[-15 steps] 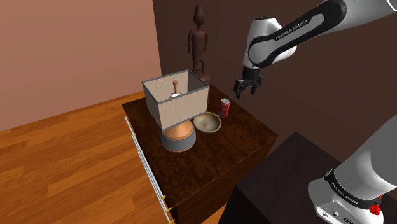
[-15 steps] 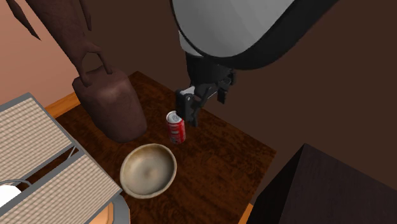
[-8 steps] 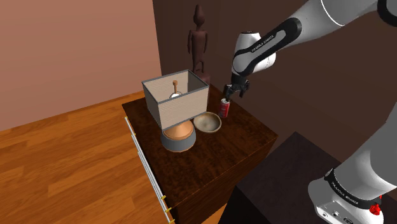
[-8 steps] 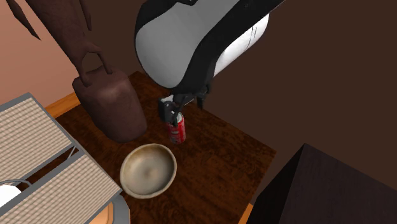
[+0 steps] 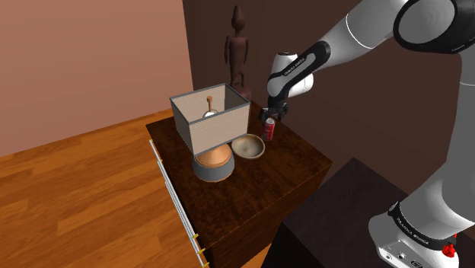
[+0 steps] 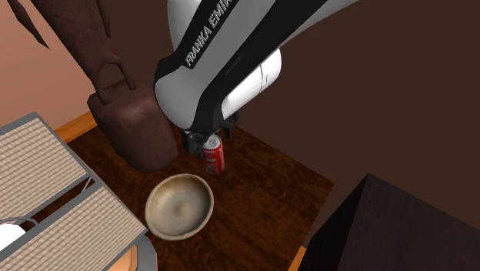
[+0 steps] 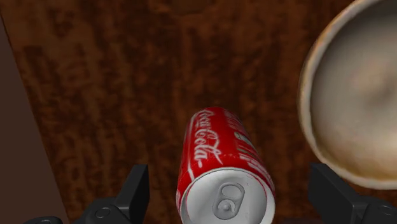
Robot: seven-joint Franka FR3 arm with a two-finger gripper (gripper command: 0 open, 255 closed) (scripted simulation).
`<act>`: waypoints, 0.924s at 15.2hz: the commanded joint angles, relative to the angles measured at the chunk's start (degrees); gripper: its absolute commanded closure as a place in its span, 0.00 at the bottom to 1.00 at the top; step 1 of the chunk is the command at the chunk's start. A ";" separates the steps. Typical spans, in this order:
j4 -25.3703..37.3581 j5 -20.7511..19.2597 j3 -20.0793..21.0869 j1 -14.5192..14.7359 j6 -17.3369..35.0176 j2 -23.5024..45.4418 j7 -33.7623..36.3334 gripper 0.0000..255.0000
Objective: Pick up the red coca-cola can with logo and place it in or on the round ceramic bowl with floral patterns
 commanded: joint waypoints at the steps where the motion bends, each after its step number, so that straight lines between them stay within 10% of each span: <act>1: 0.56 0.14 0.10 -0.11 1.00 1.51 -0.12 0.00; 12: 0.84 0.29 0.22 -0.20 2.37 3.16 -0.22 0.00; 13: 0.84 0.29 0.22 -0.20 2.37 3.16 -0.22 1.00; 14: 0.84 0.29 0.22 -0.20 2.37 3.16 -0.22 1.00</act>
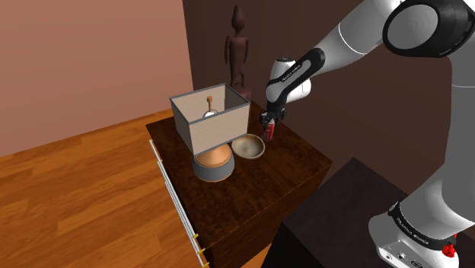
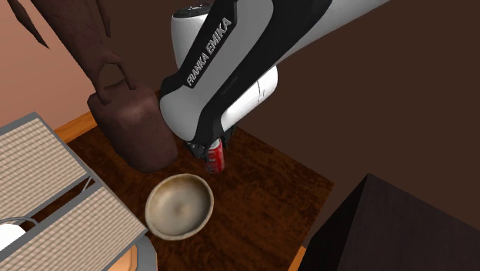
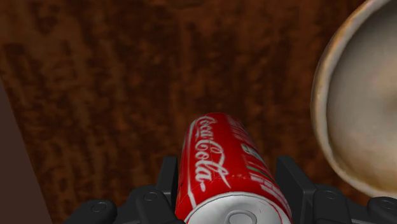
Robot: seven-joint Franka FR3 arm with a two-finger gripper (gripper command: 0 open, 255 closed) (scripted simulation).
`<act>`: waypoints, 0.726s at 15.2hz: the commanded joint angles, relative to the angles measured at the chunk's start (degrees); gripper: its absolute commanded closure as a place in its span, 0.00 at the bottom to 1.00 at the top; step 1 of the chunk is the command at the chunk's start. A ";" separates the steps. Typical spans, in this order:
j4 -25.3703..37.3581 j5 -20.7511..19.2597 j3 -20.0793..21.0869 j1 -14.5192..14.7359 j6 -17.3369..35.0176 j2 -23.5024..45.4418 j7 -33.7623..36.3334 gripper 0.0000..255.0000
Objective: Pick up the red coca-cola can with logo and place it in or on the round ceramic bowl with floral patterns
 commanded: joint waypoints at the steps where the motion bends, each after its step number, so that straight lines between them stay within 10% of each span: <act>1: 0.00 0.00 0.00 0.00 0.00 0.00 0.00 1.00; 11: -0.30 -0.17 -0.14 0.10 -1.61 -1.90 0.11 1.00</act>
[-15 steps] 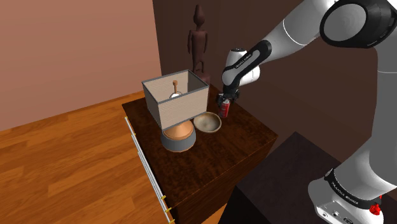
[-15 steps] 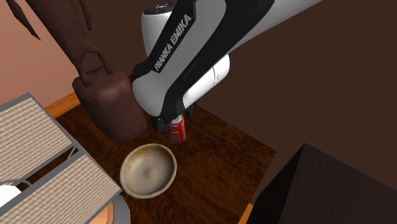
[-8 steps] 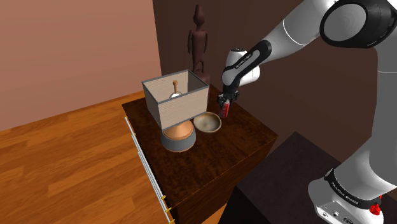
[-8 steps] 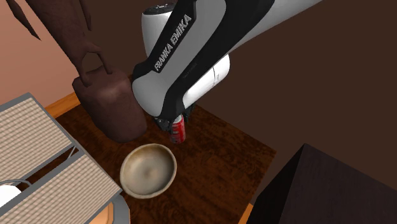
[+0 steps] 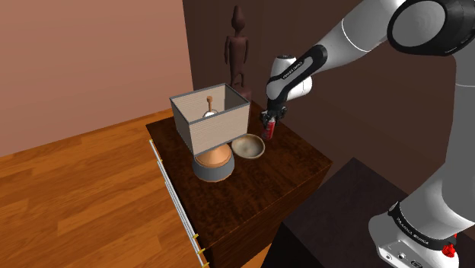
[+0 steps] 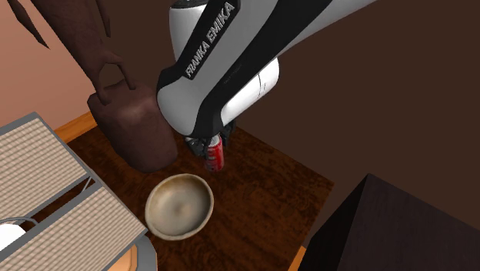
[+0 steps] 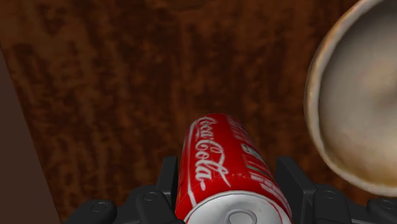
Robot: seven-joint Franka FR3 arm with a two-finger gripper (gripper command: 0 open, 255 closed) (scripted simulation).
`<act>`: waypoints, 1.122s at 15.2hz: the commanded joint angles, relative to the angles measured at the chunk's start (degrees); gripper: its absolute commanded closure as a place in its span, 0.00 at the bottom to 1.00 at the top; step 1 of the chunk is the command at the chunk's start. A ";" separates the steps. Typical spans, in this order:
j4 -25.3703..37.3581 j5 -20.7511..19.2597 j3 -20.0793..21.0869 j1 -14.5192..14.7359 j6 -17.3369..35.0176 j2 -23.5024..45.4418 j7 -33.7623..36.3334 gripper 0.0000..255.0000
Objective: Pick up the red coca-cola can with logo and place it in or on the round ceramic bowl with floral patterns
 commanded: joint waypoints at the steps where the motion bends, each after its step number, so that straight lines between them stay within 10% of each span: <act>1: -0.07 -0.10 -0.08 0.04 -1.02 -1.10 0.05 1.00; 17: 0.58 -1.02 -0.65 0.45 -10.57 -10.02 0.66 1.00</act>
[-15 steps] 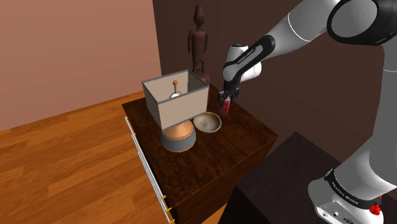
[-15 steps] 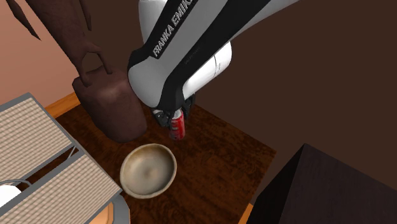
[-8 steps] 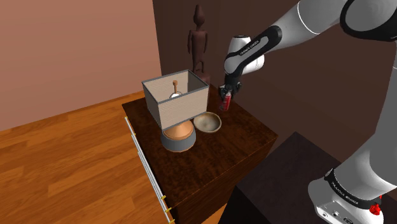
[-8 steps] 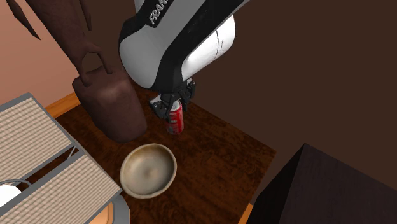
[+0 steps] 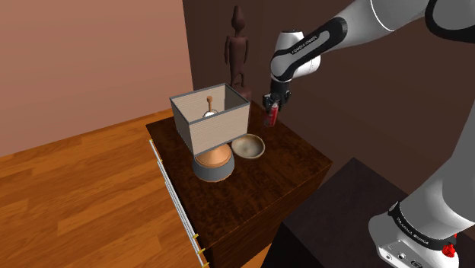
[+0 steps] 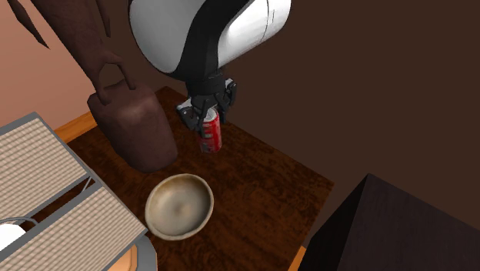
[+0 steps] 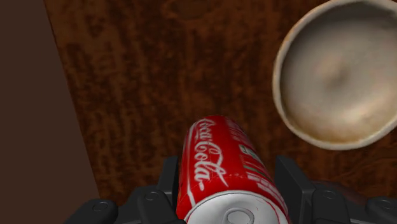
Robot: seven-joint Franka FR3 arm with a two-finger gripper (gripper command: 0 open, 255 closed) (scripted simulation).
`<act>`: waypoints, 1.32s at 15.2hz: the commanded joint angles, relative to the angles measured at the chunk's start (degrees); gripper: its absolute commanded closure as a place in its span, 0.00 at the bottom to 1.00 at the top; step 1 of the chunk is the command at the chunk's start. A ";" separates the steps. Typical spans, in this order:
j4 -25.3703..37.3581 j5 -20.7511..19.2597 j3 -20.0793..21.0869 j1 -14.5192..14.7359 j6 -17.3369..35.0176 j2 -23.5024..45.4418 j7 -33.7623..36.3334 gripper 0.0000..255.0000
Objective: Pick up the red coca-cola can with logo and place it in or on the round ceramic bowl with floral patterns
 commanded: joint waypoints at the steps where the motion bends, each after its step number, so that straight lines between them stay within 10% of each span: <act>1: 0.39 -0.12 -0.04 0.09 -1.33 -0.94 0.16 1.00; 20: -1.80 -2.46 4.51 10.30 -2.10 -3.94 16.26 1.00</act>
